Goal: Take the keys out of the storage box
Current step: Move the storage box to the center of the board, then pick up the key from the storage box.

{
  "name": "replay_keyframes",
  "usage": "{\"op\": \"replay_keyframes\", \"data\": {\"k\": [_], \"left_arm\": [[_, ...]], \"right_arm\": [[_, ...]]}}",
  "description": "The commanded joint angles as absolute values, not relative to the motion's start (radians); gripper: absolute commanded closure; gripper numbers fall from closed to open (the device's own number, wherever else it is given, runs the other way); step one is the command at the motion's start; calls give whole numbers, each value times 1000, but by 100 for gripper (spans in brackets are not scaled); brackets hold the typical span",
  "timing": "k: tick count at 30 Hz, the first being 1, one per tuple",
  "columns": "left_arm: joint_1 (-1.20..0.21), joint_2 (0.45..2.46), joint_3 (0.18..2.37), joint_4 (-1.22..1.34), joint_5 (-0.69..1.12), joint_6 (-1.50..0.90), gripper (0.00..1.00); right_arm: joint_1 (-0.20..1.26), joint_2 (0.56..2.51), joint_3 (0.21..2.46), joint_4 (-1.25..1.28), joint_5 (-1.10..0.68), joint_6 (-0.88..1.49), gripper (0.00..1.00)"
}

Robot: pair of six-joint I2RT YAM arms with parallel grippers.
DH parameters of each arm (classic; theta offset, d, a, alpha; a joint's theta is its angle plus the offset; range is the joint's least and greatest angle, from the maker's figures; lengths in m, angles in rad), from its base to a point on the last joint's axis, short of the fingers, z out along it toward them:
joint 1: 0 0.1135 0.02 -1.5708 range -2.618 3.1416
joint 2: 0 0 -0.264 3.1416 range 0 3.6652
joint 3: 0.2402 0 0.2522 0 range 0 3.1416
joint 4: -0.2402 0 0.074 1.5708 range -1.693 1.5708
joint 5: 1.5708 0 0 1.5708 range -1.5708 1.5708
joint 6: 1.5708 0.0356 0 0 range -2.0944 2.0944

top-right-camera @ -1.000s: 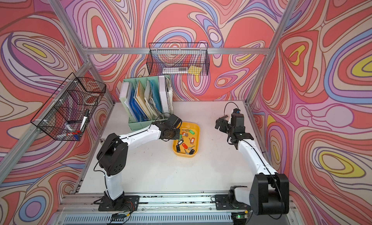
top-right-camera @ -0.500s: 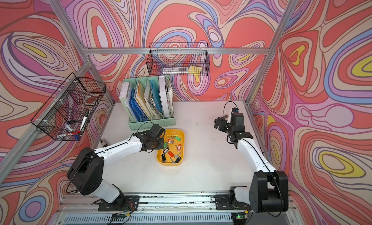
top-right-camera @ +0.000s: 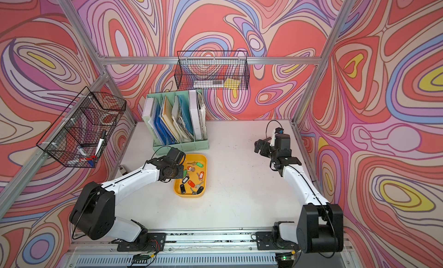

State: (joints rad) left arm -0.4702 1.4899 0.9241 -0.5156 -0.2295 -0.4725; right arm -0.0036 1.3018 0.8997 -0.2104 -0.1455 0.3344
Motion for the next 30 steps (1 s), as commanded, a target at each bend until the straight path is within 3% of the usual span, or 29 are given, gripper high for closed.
{"op": "replay_keyframes", "data": {"k": [1, 11, 19, 30], "left_arm": [[-464, 1506, 967, -579, -270, -444, 82], [-510, 1464, 1218, -810, -164, -513, 65], [-622, 1588, 1280, -876, -165, -597, 65], [-627, 1781, 1251, -770, -202, -658, 75]], "right_arm": [[-5, 1292, 911, -206, -163, 330, 2], [-5, 1229, 958, -295, -244, 338, 2], [-5, 1144, 952, -342, -335, 443, 2], [-6, 1118, 897, -354, -370, 494, 2]]}}
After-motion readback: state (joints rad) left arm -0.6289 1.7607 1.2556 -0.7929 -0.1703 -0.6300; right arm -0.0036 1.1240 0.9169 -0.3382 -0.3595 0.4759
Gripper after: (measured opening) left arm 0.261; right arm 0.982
